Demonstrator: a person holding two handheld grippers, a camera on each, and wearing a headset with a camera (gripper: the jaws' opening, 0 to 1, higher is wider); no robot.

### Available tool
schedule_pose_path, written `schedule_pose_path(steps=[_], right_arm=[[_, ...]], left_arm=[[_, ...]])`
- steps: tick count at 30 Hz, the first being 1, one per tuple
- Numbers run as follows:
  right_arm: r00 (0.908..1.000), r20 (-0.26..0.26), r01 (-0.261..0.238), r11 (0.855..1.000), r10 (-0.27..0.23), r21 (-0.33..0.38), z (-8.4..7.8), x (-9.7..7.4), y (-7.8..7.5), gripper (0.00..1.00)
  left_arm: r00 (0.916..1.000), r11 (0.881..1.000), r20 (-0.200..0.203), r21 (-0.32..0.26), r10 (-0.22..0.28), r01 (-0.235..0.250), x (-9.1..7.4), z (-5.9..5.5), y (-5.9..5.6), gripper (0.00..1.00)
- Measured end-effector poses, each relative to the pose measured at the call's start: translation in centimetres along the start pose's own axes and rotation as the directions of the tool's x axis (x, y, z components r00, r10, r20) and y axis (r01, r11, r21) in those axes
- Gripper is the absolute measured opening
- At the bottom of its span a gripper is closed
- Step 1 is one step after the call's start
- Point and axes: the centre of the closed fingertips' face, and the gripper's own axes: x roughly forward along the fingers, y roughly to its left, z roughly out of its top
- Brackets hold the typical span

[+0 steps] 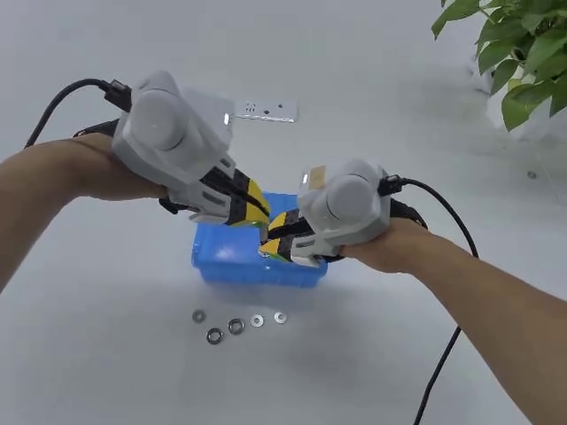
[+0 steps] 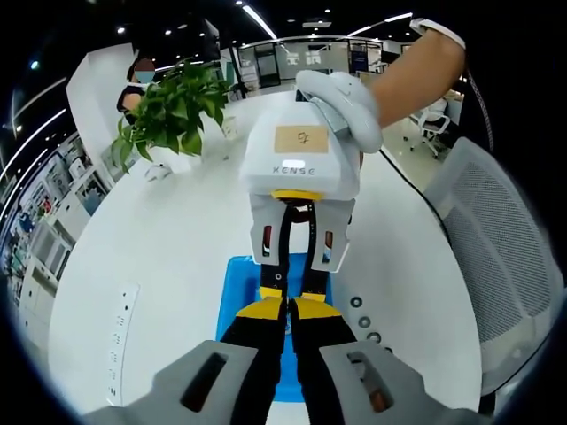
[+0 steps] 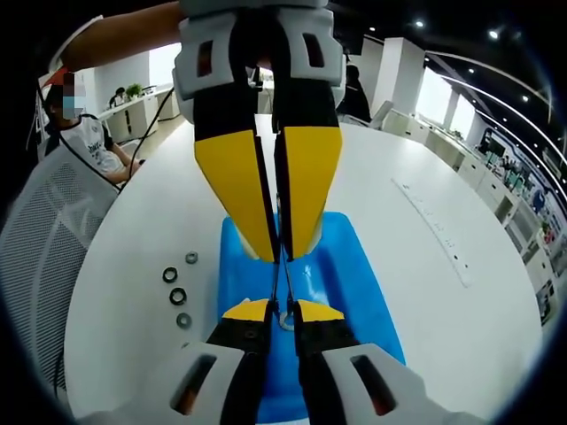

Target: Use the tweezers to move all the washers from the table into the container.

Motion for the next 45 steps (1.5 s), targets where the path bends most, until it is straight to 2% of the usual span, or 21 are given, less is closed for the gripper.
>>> schedule_pose_path(steps=[16, 22, 36, 45], right_arm=[[0.9992, 0.032, 0.026, 1.0, -0.026, -0.016, 1.8, -2.0, 0.8, 0.12], [0.9983, 0.047, 0.037, 0.999, -0.036, -0.017, 2.7, -2.7, 1.2, 0.12], [0.9966, 0.068, 0.05, 0.998, -0.047, -0.043, 4.2, -3.7, 2.6, 0.12], [0.997, 0.066, 0.044, 0.997, -0.04, -0.058, 4.5, -3.9, 3.8, 0.12]], left_arm=[[1.0, 1.0, 0.004, 0.016, -0.003, 0.003, -1.8, 2.0, -1.0, 0.06], [0.9998, 1.0, 0.019, 0.005, 0.002, -0.002, -2.6, 2.8, -1.4, 0.06], [0.9998, 1.0, 0.014, 0.008, 0.016, -0.016, -4.3, 3.5, -2.8, 0.06], [0.9999, 1.0, 0.001, 0.01, 0.012, -0.012, -4.5, 3.6, -3.9, 0.06]])
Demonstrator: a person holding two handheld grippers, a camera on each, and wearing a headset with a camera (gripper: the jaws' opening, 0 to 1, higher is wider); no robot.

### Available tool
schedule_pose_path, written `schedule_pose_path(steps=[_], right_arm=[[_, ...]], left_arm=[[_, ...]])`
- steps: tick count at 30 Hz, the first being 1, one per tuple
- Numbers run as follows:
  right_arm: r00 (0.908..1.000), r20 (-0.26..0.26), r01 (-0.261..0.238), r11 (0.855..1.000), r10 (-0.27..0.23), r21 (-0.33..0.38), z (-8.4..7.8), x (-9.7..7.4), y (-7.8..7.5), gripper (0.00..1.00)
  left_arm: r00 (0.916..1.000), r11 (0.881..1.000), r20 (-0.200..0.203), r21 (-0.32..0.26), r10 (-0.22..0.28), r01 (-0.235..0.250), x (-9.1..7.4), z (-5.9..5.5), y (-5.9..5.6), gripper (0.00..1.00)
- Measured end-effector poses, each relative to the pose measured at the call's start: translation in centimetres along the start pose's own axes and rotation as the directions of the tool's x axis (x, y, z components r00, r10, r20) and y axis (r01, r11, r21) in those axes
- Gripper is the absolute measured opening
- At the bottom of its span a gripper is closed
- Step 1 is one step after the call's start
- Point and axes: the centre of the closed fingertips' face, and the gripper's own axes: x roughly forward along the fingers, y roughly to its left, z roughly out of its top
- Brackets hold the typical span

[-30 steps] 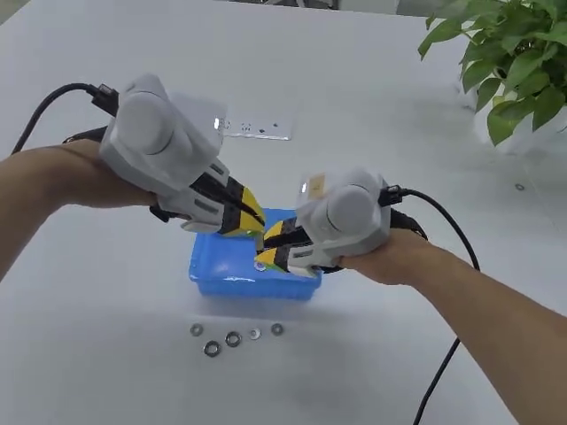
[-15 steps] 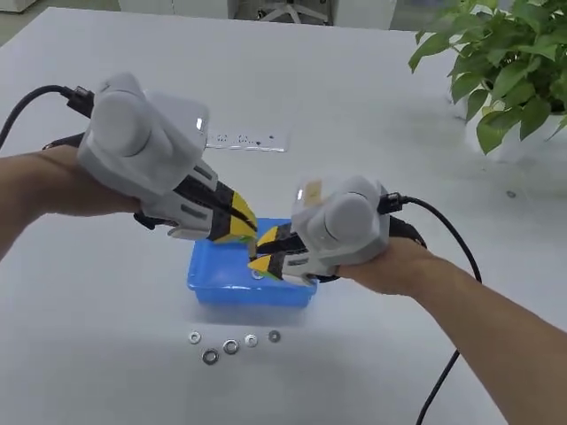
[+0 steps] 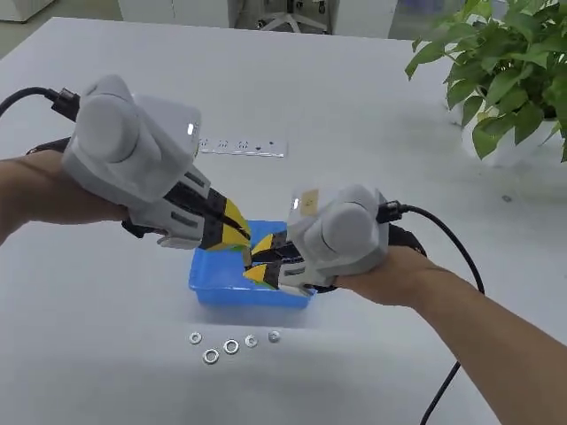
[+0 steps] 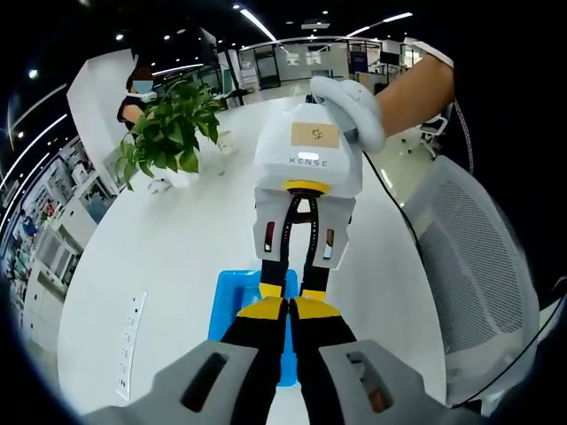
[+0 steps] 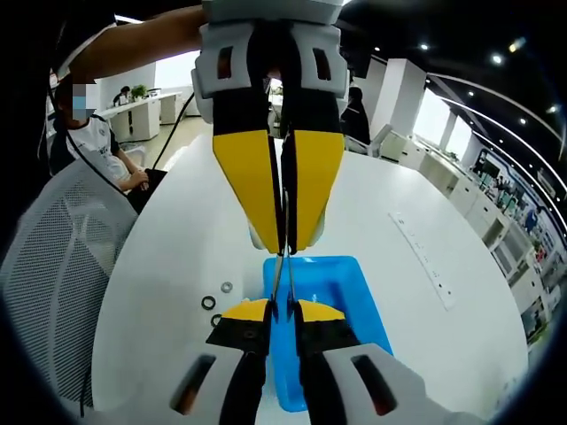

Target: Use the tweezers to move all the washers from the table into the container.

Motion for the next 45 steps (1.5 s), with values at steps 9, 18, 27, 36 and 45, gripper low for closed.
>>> schedule_pose_path(steps=[9, 18, 27, 36, 45], right_arm=[[0.9999, 0.0, -0.014, 1.0, 0.014, 0.015, -0.6, 0.3, 1.6, 0.12], [0.9995, 0.0, -0.032, 0.999, 0.032, 0.026, -1.0, 0.8, 3.1, 0.12], [0.9979, -0.002, -0.065, 0.997, 0.065, 0.031, -1.4, 1.8, 4.8, 0.12], [0.9951, -0.007, -0.098, 0.994, 0.099, 0.04, -1.8, 3.0, 6.3, 0.12], [0.9925, -0.012, -0.121, 0.992, 0.121, 0.038, -1.9, 4.0, 7.0, 0.12]], left_arm=[[0.9997, 1.0, -0.018, 0.001, -0.017, 0.017, 0.5, -0.7, -1.6, 0.06], [0.999, 1.0, -0.035, -0.002, -0.028, 0.028, 0.9, -1.5, -3.0, 0.06], [0.9981, 0.999, -0.05, -0.018, -0.036, 0.035, 1.1, -2.9, -4.6, 0.06], [0.9964, 0.998, -0.072, -0.042, -0.045, 0.042, 1.3, -4.3, -5.8, 0.06], [0.9946, 0.997, -0.092, -0.059, -0.048, 0.043, 1.3, -5.3, -6.4, 0.06]])
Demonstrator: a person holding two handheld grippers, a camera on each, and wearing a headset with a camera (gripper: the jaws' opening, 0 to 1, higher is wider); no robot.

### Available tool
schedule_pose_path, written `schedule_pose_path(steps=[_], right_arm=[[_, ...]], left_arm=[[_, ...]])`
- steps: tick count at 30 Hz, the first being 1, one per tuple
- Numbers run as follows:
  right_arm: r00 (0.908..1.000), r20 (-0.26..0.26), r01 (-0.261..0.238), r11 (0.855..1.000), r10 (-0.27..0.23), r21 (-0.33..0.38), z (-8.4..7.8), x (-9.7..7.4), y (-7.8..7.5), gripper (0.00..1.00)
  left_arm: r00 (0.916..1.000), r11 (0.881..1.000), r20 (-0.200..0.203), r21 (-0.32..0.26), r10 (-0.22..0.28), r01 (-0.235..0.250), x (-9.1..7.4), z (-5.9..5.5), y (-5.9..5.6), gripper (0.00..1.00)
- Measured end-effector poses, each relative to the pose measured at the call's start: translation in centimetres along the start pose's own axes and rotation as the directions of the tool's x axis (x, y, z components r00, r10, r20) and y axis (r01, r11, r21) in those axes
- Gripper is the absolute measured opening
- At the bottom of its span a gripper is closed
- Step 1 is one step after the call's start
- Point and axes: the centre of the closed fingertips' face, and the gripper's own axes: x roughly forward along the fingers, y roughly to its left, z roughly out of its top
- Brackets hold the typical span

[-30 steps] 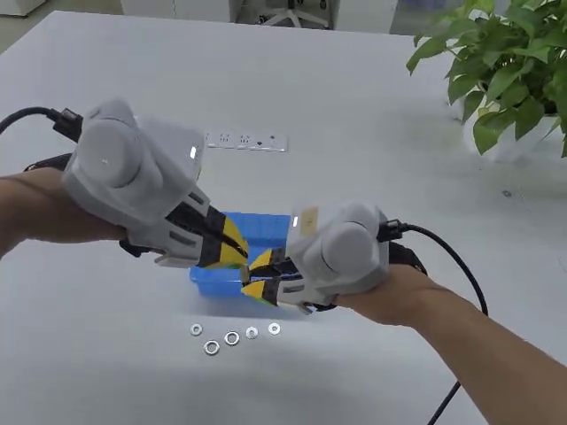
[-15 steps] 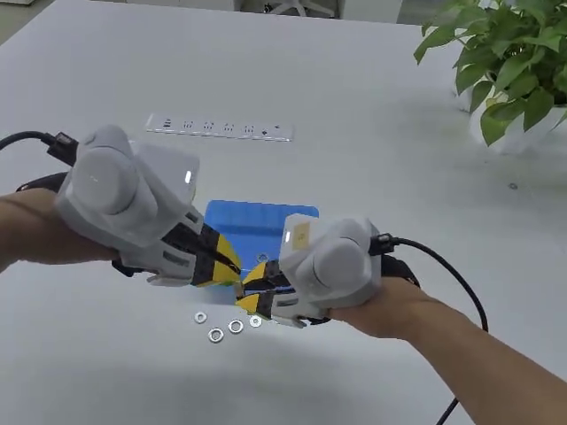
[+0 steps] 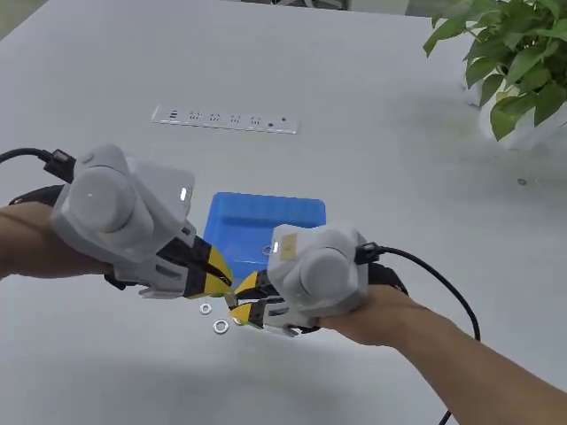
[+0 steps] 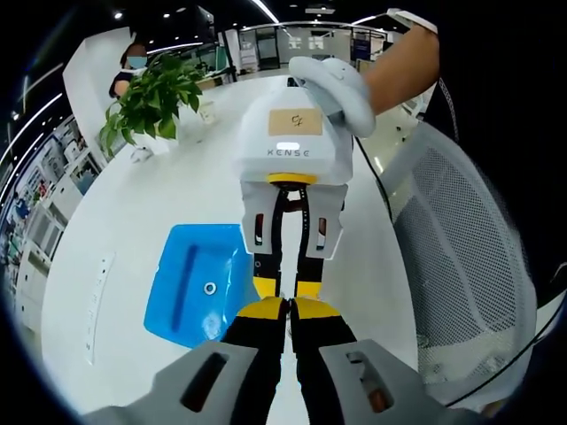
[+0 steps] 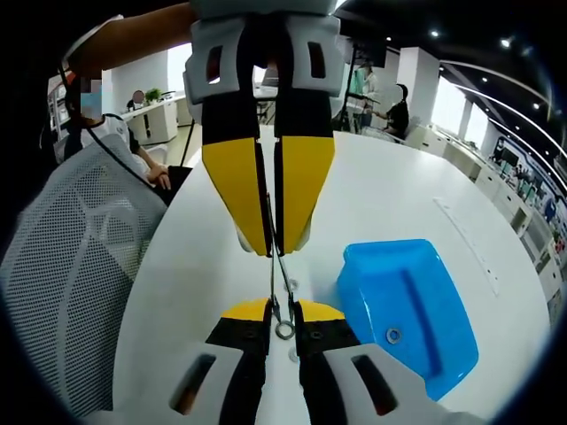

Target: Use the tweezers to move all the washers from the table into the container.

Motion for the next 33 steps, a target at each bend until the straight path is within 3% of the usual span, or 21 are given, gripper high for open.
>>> schedule_pose_path(steps=[22, 33], right_arm=[[0.9989, 0.004, -0.046, 0.999, 0.046, -0.001, 0.2, 1.8, 1.2, 0.12], [0.9986, 0.01, -0.052, 0.999, 0.052, -0.012, 0.5, 1.8, 1.5, 0.12]], left_arm=[[0.9993, 0.999, -0.032, -0.033, -0.016, 0.015, 0.1, -1.8, -0.7, 0.06], [0.9996, 0.999, -0.025, -0.039, -0.011, 0.01, -0.2, -1.6, -0.9, 0.06]])
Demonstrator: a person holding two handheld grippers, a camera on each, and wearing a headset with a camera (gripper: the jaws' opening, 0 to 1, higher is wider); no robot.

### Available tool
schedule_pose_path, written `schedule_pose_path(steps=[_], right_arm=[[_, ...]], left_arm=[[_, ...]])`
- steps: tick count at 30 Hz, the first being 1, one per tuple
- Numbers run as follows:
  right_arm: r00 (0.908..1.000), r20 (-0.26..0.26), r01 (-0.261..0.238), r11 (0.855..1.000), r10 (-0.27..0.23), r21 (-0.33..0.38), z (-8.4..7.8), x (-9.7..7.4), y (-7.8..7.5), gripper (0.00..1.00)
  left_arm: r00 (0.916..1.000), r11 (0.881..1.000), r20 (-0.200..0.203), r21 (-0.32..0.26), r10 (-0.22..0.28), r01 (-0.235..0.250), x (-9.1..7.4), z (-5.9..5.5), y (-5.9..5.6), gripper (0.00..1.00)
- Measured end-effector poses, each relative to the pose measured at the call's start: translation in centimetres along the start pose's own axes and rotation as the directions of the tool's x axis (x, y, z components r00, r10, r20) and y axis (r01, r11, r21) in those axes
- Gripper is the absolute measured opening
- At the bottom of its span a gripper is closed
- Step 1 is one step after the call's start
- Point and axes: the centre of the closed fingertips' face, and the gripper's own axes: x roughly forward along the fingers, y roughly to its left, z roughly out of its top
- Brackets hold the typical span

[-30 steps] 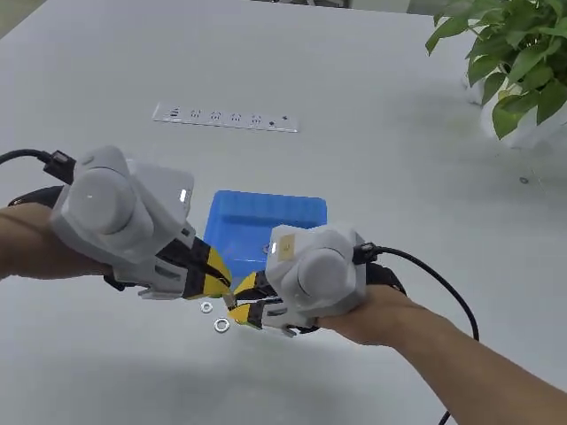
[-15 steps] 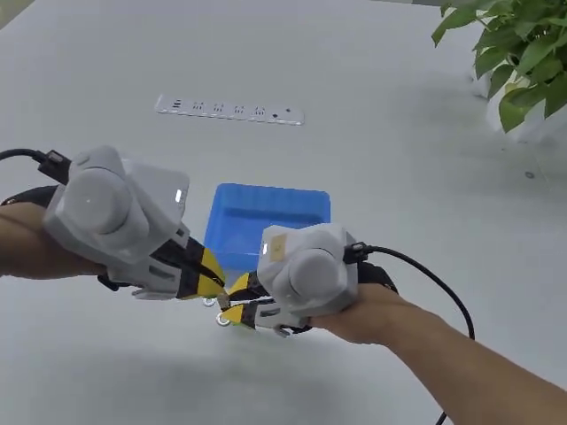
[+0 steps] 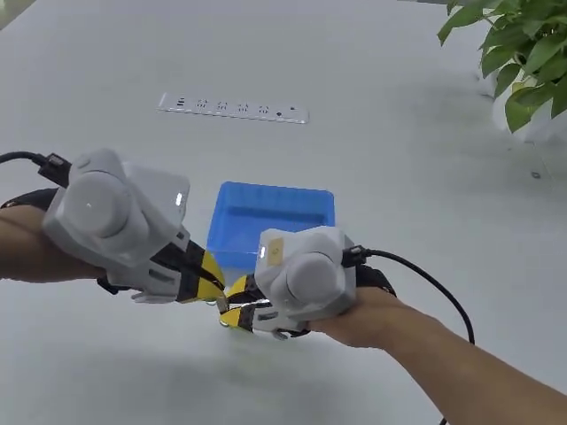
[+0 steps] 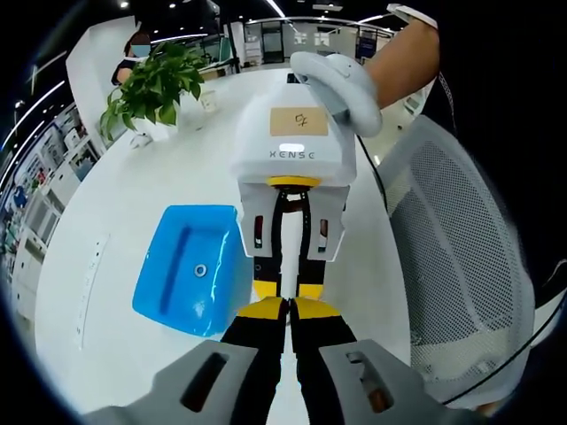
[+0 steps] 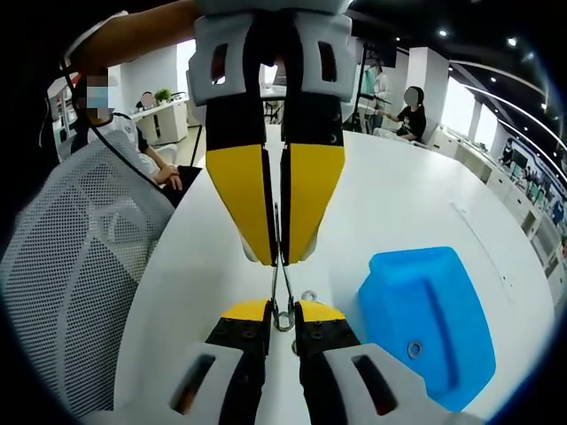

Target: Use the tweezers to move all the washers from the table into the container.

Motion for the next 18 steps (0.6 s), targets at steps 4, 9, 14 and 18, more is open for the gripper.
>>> schedule_pose_path(steps=[4, 9, 14, 18], right_arm=[[1.0, -0.001, -0.002, 1.0, 0.002, -0.005, 0.11, 0.01, 0.1, 0.12], [1.0, -0.003, -0.008, 1.0, 0.008, -0.006, -0.01, 0.16, 0.38, 0.12], [0.9999, -0.008, -0.014, 1.0, 0.014, -0.003, -0.28, 0.28, 0.62, 0.12], [0.9999, -0.008, -0.013, 1.0, 0.013, -0.001, -0.38, 0.32, 0.62, 0.12]], left_arm=[[1.0, 1.0, -0.001, 0.0, 0.0, 0.0, -0.13, -0.06, -0.06, 0.06], [0.9999, 1.0, -0.01, 0.001, -0.006, 0.006, -0.03, -0.29, -0.2, 0.06], [0.9999, 1.0, -0.005, -0.006, -0.01, 0.01, 0.14, -0.4, -0.39, 0.06], [0.9999, 1.0, -0.003, -0.007, -0.01, 0.01, 0.15, -0.43, -0.36, 0.06]])
